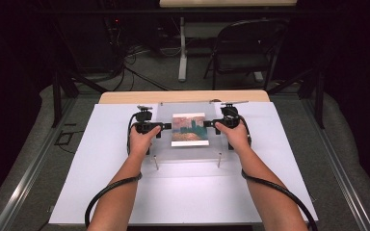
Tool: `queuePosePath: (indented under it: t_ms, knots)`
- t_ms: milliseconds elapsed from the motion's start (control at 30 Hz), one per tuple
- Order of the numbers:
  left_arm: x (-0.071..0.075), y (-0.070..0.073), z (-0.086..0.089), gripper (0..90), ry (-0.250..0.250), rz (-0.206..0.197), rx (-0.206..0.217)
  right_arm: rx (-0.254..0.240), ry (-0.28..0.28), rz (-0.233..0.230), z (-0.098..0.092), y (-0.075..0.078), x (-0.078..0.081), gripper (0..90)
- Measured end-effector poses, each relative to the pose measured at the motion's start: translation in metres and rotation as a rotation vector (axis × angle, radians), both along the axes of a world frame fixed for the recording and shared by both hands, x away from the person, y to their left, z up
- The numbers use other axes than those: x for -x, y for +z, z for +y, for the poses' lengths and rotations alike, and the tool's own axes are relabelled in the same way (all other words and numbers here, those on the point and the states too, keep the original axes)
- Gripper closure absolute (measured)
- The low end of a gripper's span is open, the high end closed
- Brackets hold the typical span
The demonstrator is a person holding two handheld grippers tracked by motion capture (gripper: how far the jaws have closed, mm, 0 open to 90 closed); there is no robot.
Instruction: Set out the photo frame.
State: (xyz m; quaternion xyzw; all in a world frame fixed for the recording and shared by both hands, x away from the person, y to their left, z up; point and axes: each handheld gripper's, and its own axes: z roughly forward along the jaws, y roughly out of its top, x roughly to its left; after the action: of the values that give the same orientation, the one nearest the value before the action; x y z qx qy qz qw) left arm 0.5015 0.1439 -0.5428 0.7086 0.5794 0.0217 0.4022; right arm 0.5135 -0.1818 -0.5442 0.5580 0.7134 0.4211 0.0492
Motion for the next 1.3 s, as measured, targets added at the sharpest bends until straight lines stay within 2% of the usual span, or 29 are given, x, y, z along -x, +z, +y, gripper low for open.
queuePosePath:
  t_ms: [167, 500, 767, 1133, 1300]
  knots:
    - [0.0, 0.0, 0.0, 20.8, 0.0, 0.003, -0.004, -0.002, 0.011, 0.013, 0.0, 0.0, 0.0, 23.8]
    - [0.0, 0.002, -0.001, 21.3, 0.006, 0.004, -0.01, 0.008, 0.0, 0.007, 0.002, 0.002, 0.001, 24.1]
    - [0.0, 0.004, -0.003, 21.3, 0.018, 0.009, -0.019, 0.025, -0.003, 0.022, 0.004, 0.005, 0.001, 24.1]
    - [0.003, 0.011, -0.001, 24.2, 0.019, -0.005, -0.025, 0.045, 0.006, 0.008, 0.005, 0.013, 0.002, 24.1]
    - [0.005, 0.017, -0.001, 24.8, 0.008, -0.018, -0.036, 0.057, 0.008, -0.016, 0.006, 0.018, 0.005, 24.1]
